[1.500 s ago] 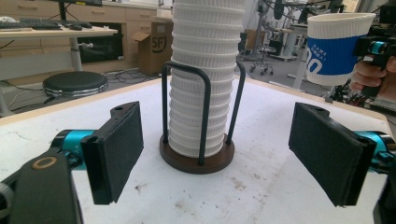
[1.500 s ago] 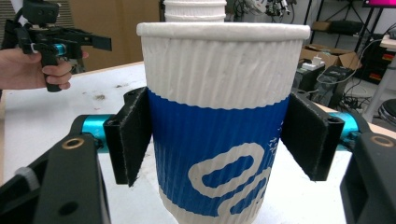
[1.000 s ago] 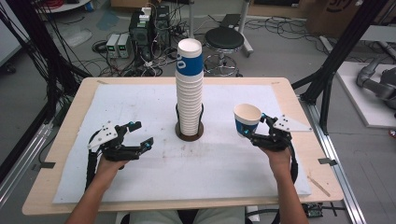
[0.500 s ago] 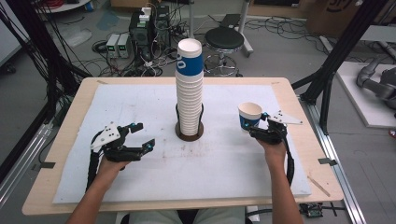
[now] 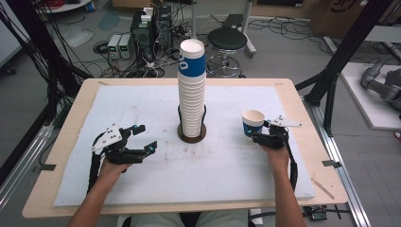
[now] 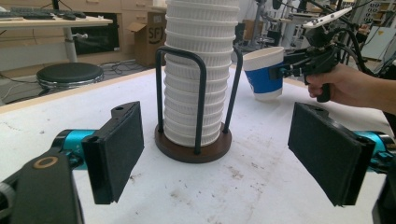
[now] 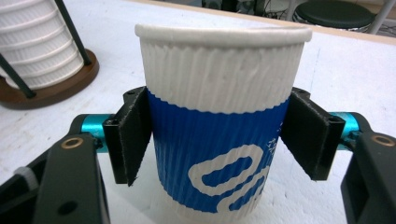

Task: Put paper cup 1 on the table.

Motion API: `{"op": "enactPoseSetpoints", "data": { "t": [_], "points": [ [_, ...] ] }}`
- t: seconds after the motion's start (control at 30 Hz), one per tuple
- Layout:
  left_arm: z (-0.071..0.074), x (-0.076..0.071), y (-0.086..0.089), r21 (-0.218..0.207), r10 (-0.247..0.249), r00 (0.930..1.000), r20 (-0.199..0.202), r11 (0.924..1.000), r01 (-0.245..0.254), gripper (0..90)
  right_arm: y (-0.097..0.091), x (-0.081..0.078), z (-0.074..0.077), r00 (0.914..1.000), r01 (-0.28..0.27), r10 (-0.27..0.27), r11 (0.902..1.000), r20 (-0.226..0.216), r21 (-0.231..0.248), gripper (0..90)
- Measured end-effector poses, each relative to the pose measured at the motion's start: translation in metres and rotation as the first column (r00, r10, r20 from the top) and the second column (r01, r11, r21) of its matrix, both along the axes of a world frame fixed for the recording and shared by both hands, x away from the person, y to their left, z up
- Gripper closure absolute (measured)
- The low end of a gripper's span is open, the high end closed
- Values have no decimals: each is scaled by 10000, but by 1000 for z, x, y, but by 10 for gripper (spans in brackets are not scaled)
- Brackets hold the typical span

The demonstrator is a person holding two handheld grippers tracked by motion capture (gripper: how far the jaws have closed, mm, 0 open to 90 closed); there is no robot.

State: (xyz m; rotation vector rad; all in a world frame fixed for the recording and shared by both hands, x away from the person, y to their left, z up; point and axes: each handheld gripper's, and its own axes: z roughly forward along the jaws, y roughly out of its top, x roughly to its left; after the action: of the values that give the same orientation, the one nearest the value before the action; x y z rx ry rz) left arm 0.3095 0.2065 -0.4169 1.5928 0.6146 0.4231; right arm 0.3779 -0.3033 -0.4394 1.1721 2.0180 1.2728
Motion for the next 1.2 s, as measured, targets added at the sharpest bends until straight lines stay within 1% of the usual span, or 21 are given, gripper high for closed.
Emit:
{"op": "enactPoseSetpoints", "data": {
  "t": [0.07,0.2,0.27,0.33,0.37,0.43,0.5,0.53,0.57,0.6,0.67,0.7,0.8,0.93,1.0,1.07,1.13,1.2],
  "points": [
    [0,0,0,22,-9,10000,0,10000,9,183,-2,-2,2,9999,-54,52,9997,-101,-235,292],
    [-1,0,0,85,-37,10000,-26,10000,38,183,-5,-6,5,9993,-116,95,9984,-374,-548,289],
    [-1,0,-1,108,-46,10000,-19,9999,47,185,-5,-9,5,9992,-150,124,9976,-384,-669,289],
    [0,0,-1,126,-42,10000,1,9999,42,186,-8,-13,3,9993,-131,109,9980,-352,-621,285],
    [0,0,-1,125,-39,10000,2,9999,39,186,-11,-16,1,9992,-70,50,9988,-406,-491,280],
    [0,0,0,122,-48,10000,-18,9999,48,186,-15,-18,-1,9990,-164,147,9990,-429,-414,271],
    [0,0,-1,116,-51,10000,-18,9999,51,186,-18,-20,-2,9982,-255,231,9987,-545,-438,260],
    [0,0,-1,116,-51,10000,-18,9999,51,186,-19,-21,-3,9974,-292,263,9987,-674,-411,260],
    [0,0,-1,112,-49,10000,2,9999,49,187,-20,-21,-5,9966,-325,294,9987,-767,-394,244],
    [0,0,0,98,-50,10000,-3,9999,50,187,-21,-22,-5,9955,-341,303,9986,-899,-404,210],
    [0,0,0,100,-57,10000,7,9999,57,187,-22,-24,-6,9950,-374,349,9990,-941,-250,206],
    [0,0,1,86,-61,10000,14,9999,61,187,-23,-25,-6,9951,-413,392,9989,-912,-215,206],
    [0,0,1,48,-28,10000,0,10000,28,186,-24,-29,-4,9935,-510,493,9986,-1026,-139,206],
    [1,0,1,32,-35,10000,12,10000,35,187,-27,-41,1,9941,-576,578,9983,-916,45,206],
    [1,0,2,23,-13,10000,29,10000,13,187,-30,-48,6,9959,-569,575,9983,-702,101,206],
    [2,-1,2,9,-17,10000,47,10000,17,186,-31,-57,11,9974,-526,539,9983,-488,267,206],
    [2,0,3,-25,-1,10000,23,10000,2,186,-32,-64,15,9965,-665,691,9964,-469,532,206],
    [2,0,4,-21,37,10000,44,10000,-37,185,-32,-71,18,9967,-743,755,9964,-305,408,206]
  ]
}}
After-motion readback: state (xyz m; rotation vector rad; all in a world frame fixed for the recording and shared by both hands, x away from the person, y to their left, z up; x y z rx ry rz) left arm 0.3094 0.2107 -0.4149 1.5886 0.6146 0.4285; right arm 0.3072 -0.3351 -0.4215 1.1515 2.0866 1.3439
